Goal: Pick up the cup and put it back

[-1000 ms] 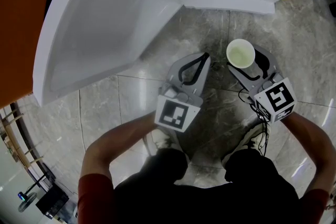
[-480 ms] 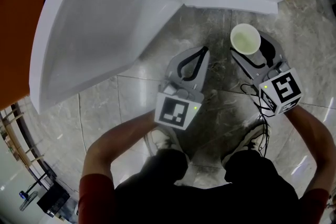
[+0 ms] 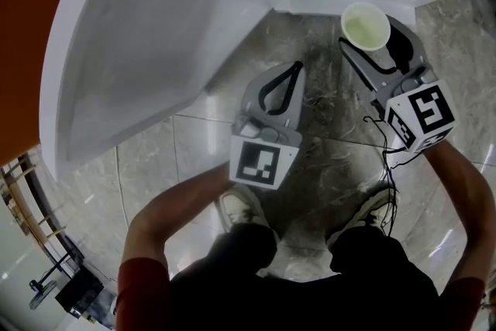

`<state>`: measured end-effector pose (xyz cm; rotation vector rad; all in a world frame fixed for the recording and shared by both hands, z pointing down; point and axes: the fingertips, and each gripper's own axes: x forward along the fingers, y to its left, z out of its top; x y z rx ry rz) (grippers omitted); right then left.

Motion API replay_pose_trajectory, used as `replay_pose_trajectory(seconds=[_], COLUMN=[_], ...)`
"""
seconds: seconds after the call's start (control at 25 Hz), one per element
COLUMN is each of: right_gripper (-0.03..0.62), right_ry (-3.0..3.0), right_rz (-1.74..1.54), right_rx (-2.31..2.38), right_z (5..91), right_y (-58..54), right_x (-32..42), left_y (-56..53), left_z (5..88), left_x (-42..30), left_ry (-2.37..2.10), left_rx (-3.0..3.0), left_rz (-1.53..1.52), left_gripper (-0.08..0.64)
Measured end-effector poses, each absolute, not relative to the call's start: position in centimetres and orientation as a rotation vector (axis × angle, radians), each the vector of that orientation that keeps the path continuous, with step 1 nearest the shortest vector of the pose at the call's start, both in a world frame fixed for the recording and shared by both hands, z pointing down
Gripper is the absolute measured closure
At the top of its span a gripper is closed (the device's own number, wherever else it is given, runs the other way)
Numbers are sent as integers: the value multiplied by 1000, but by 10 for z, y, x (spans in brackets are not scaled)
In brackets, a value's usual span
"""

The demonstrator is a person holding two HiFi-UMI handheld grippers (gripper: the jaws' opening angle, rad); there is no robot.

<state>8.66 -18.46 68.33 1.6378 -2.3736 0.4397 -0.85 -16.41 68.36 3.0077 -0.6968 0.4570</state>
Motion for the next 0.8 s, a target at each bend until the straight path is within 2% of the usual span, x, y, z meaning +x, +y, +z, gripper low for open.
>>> replay_pose_trajectory(seconds=[0.8], right_gripper=[287], right_ry=[-2278], right_rz=[295], right_rx=[1882], right_z=[667], right_y=[-293], right_x=[141], left_y=[-179], left_z=[703], left_x=[-13], left_ry=[-768], left_rx=[2902], left_rz=[493], left_gripper=[558])
